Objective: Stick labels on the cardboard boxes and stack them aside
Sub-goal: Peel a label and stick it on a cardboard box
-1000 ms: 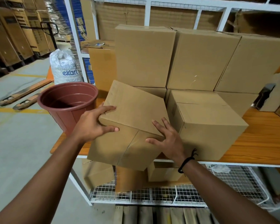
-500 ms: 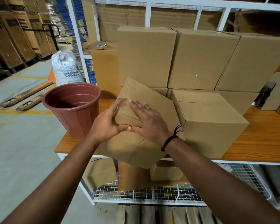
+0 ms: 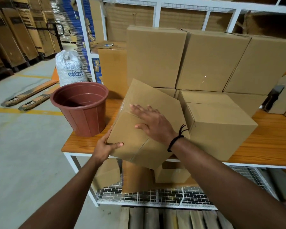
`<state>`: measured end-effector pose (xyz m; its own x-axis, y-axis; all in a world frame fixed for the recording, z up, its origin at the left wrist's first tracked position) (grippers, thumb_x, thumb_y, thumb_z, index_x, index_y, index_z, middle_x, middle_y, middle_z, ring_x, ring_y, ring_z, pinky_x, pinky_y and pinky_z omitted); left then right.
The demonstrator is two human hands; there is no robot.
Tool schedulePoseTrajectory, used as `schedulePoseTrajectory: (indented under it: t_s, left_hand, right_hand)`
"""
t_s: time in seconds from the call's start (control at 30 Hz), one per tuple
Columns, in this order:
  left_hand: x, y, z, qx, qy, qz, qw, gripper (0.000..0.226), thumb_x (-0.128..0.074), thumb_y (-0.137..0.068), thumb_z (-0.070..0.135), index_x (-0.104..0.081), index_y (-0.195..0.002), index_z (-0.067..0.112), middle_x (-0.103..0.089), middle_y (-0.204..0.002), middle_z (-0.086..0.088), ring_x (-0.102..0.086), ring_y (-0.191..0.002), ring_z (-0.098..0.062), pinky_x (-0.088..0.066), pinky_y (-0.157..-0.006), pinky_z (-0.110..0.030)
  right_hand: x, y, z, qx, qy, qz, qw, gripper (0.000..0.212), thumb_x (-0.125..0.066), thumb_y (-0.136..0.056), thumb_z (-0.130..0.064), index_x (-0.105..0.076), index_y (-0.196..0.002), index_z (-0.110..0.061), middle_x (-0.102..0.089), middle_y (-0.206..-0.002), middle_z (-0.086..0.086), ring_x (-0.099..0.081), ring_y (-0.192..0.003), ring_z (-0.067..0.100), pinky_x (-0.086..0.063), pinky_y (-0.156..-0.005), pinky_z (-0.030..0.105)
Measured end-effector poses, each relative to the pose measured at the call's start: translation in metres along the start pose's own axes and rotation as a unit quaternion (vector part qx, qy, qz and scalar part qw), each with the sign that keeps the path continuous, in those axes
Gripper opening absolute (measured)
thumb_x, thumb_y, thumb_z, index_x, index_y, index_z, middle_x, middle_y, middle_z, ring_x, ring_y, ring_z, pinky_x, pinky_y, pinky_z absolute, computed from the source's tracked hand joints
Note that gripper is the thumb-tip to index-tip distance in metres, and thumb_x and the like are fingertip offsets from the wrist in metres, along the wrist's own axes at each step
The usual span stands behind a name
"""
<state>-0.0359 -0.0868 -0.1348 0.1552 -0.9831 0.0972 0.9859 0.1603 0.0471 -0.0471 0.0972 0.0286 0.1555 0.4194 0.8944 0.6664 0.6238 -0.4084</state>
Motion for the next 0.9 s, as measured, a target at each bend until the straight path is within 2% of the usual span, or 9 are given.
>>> schedulePoseTrajectory:
  t_s: [0.1,0.27,0.4,0.5,0.57,0.67,0.73,0.83,0.9]
  left_hand:
    - [0.012,-0.002,0.027,-0.048,-0.038,0.037,0.997,0.104,-0.095,-0.046,0.040,-0.050,-0.140,0.036,-0.058,-0.135,0.009,-0.055,-0.124,-0.015,-0.045,-0.107,-0.041]
    - [0.026,-0.005,0.078,-0.144,-0.206,0.069,0.965,0.093,-0.084,-0.050,0.064,-0.047,-0.135,0.056,-0.048,-0.146,0.008,-0.045,-0.133,-0.018,-0.037,-0.111,-0.051]
    - [0.020,-0.004,0.098,-0.154,-0.372,0.088,0.911,0.092,-0.079,-0.058,0.069,-0.043,-0.140,0.053,-0.037,-0.156,-0.006,-0.040,-0.136,-0.036,-0.032,-0.110,-0.055]
    - [0.006,0.001,0.105,-0.161,-0.442,0.078,0.879,0.091,-0.071,-0.062,0.075,-0.040,-0.144,0.050,-0.035,-0.156,-0.008,-0.042,-0.130,-0.043,-0.034,-0.103,-0.055]
    - [0.000,0.003,0.109,-0.169,-0.465,0.064,0.866,0.091,-0.061,-0.062,0.080,-0.040,-0.145,0.048,-0.036,-0.156,-0.009,-0.043,-0.129,-0.043,-0.035,-0.103,-0.053]
    - [0.005,0.002,0.113,-0.160,-0.388,0.037,0.907,0.087,-0.077,-0.070,0.062,-0.041,-0.146,0.040,-0.024,-0.161,-0.007,-0.032,-0.142,-0.033,-0.028,-0.113,-0.047]
    - [0.011,-0.001,0.107,-0.125,-0.320,0.012,0.939,0.087,-0.084,-0.070,0.045,-0.042,-0.145,0.039,-0.011,-0.164,-0.009,-0.020,-0.148,-0.030,-0.024,-0.117,-0.044]
    - [0.005,-0.002,0.112,-0.135,-0.299,-0.001,0.945,0.082,-0.086,-0.068,0.036,-0.052,-0.142,0.030,-0.032,-0.157,-0.005,-0.034,-0.142,-0.027,-0.031,-0.109,-0.031]
    - [0.000,0.001,0.126,-0.158,-0.298,0.015,0.941,0.078,-0.088,-0.066,0.035,-0.058,-0.137,0.025,-0.041,-0.152,-0.004,-0.039,-0.138,-0.024,-0.030,-0.107,-0.027]
  right_hand:
    - [0.013,0.008,0.011,-0.004,-0.044,0.065,0.997,0.072,-0.055,-0.092,-0.037,-0.016,-0.152,-0.031,-0.031,-0.155,-0.001,-0.034,-0.141,0.027,-0.034,-0.110,0.056]
    - [0.034,0.033,0.023,-0.020,-0.087,0.165,0.982,0.080,-0.068,-0.089,-0.022,-0.020,-0.152,-0.026,-0.026,-0.158,0.002,-0.034,-0.141,0.022,-0.040,-0.106,0.054]
    - [0.029,0.048,0.034,-0.071,-0.081,0.110,0.988,0.100,-0.072,-0.085,-0.017,-0.001,-0.147,-0.053,-0.005,-0.162,-0.004,-0.041,-0.131,0.018,-0.052,-0.091,0.040]
    - [0.027,0.058,0.042,-0.118,-0.059,0.088,0.987,0.091,-0.074,-0.081,-0.016,-0.017,-0.143,-0.051,-0.010,-0.162,-0.002,-0.053,-0.121,0.029,-0.058,-0.081,0.045]
    - [0.030,0.063,0.050,-0.152,-0.057,0.087,0.983,0.076,-0.074,-0.080,-0.015,-0.031,-0.135,-0.045,-0.015,-0.160,-0.005,-0.051,-0.124,0.028,-0.057,-0.082,0.042]
    - [0.031,0.072,0.062,-0.184,-0.078,0.090,0.976,0.068,-0.076,-0.079,-0.016,-0.039,-0.131,-0.040,-0.019,-0.159,-0.004,-0.045,-0.131,0.027,-0.048,-0.092,0.033]
    - [0.030,0.077,0.068,-0.206,-0.115,0.090,0.968,0.068,-0.078,-0.077,-0.024,-0.041,-0.131,-0.042,-0.024,-0.158,-0.002,-0.038,-0.137,0.023,-0.042,-0.103,0.035]
    - [0.030,0.082,0.075,-0.244,-0.179,0.101,0.948,0.075,-0.079,-0.074,-0.041,-0.038,-0.137,-0.045,-0.041,-0.149,-0.008,-0.030,-0.142,0.013,-0.034,-0.112,0.041]
    - [0.029,0.086,0.081,-0.265,-0.207,0.104,0.936,0.079,-0.080,-0.074,-0.038,-0.038,-0.140,-0.044,-0.044,-0.146,-0.011,-0.029,-0.142,0.010,-0.031,-0.114,0.037]
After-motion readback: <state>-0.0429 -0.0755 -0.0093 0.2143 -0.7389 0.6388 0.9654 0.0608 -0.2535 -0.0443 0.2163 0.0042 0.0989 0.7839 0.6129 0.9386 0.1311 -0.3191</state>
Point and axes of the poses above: each hand's wrist, its own y-axis away from the middle knuckle, its own x-axis out of the back of the hand, z = x × y, the point moved 9 cm from there along -y, towards the middle knuckle
